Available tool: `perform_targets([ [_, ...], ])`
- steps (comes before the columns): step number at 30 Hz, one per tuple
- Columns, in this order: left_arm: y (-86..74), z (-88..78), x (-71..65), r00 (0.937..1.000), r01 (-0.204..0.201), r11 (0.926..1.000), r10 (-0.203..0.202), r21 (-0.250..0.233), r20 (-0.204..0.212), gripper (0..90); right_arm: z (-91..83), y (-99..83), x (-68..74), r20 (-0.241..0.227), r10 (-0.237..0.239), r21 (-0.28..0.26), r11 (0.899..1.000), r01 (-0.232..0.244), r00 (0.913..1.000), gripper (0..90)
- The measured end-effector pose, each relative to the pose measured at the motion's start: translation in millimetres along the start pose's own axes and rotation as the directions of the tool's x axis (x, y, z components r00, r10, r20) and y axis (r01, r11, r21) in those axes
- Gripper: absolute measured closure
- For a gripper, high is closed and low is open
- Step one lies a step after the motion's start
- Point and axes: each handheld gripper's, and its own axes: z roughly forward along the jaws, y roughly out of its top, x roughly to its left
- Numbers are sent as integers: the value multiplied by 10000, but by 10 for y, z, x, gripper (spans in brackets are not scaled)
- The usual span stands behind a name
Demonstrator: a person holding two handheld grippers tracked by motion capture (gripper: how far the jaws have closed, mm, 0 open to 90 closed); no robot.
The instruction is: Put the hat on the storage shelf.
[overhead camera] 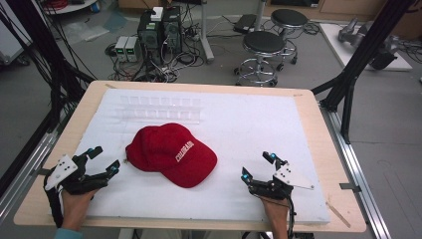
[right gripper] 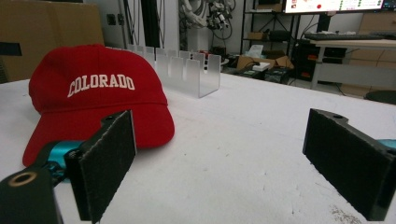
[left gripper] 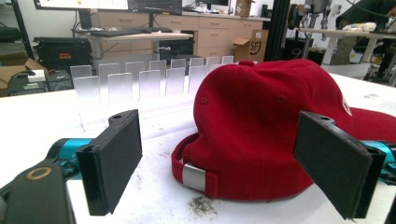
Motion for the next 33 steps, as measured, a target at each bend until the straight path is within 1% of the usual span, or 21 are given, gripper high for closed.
perform_targets([
  [3,1,3,8,10000,80,10000,-80,24,18,155,-1,0,-6,-16,46,-10,10000,-46,10000,85],
  [8,4,11,0,10000,-53,9999,53,150,-1,154,-1,0,-7,-40,58,-10,10000,-58,10000,85],
  [16,8,27,2,10000,35,9997,-34,261,-45,153,0,0,-9,-4,79,-9,10000,-79,10000,85],
  [21,8,20,-2,10000,-82,9997,81,248,32,152,0,0,-4,10,147,38,9999,-147,9999,85],
  [24,8,18,4,9999,-38,9998,36,187,148,151,4,1,-6,23,101,51,9999,-101,9999,85],
  [26,8,18,12,9999,15,9998,-18,205,145,151,7,2,-7,23,51,53,10000,-51,10000,85],
  [33,16,27,14,9998,96,9994,-102,321,193,151,17,7,-16,-43,160,178,9997,-159,9999,85],
])
